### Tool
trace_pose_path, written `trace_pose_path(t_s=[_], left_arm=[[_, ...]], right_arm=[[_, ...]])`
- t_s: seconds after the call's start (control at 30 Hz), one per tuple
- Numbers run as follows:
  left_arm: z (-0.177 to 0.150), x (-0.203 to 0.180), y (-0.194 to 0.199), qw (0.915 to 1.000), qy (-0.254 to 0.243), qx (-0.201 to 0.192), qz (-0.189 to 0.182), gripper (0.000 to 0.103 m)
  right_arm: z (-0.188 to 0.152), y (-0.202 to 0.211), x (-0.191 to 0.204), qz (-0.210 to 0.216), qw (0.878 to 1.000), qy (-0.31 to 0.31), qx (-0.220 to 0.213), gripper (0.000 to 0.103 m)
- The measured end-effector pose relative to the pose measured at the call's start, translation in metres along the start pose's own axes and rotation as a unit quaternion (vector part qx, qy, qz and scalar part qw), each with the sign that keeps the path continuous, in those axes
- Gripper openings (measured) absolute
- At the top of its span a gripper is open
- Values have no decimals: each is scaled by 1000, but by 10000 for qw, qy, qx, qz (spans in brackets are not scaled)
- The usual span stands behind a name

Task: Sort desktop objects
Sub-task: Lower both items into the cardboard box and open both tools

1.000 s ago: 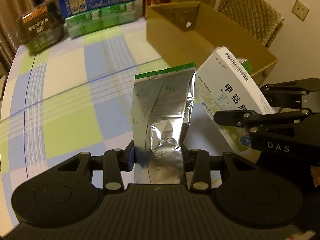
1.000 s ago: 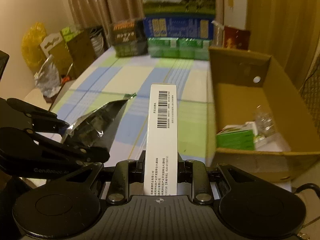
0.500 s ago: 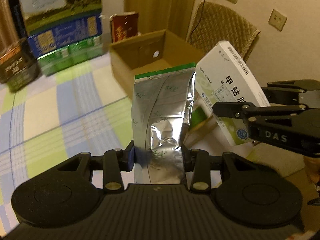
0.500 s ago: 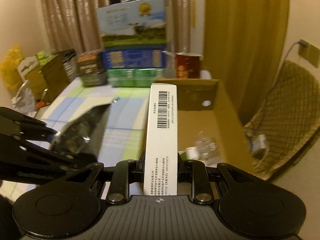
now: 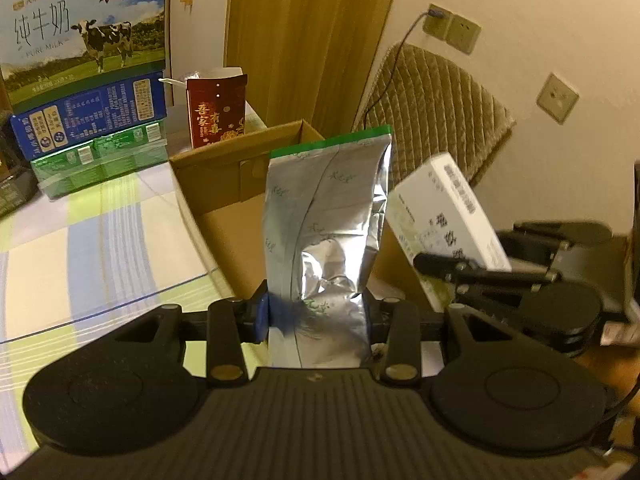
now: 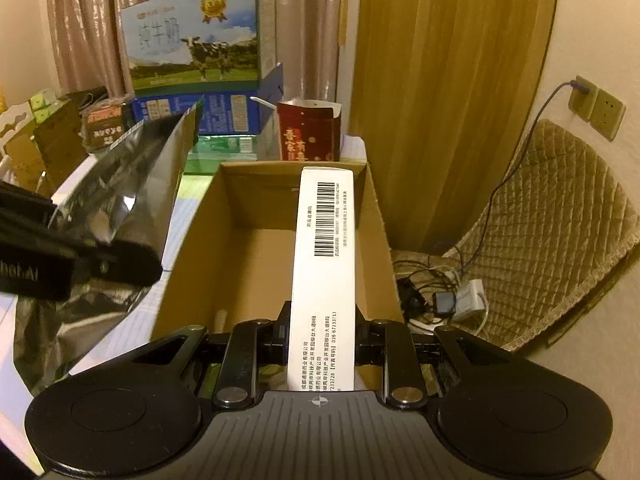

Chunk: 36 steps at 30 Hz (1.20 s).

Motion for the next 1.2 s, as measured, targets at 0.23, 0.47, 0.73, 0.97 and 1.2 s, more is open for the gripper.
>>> trace_pose_path(t_s=[0.23, 0.47, 0.73, 0.97, 1.2], left_arm=[[25, 14, -26, 9990, 410, -81, -126, 35], [33, 27, -56, 9971, 722, -27, -239, 40], [19, 47, -42, 9967, 770, -251, -23, 52], [5, 48, -22, 9965, 694, -443, 152, 77], [-13, 39, 1, 9938, 558, -823, 493, 102]], right_arm=[[13, -25, -8, -37, 10000, -18, 84, 22], [20, -44, -13, -77, 9998, -89, 161, 22], [20, -53, -9, -16, 9997, -61, 216, 22], [25, -51, -2, 164, 9998, -135, 60, 57], [18, -31, -2, 78, 9999, -103, -107, 66]])
Point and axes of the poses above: each gripper's, at about its wrist camera, not at the fingertips, and y roughly against the way its jaws point, x to its left, z to its top, the point moved 2 cm from there along -y, roughly the way its jaws point, and after that the axes turned 14 degrees about -y, right-handed, at the moved point
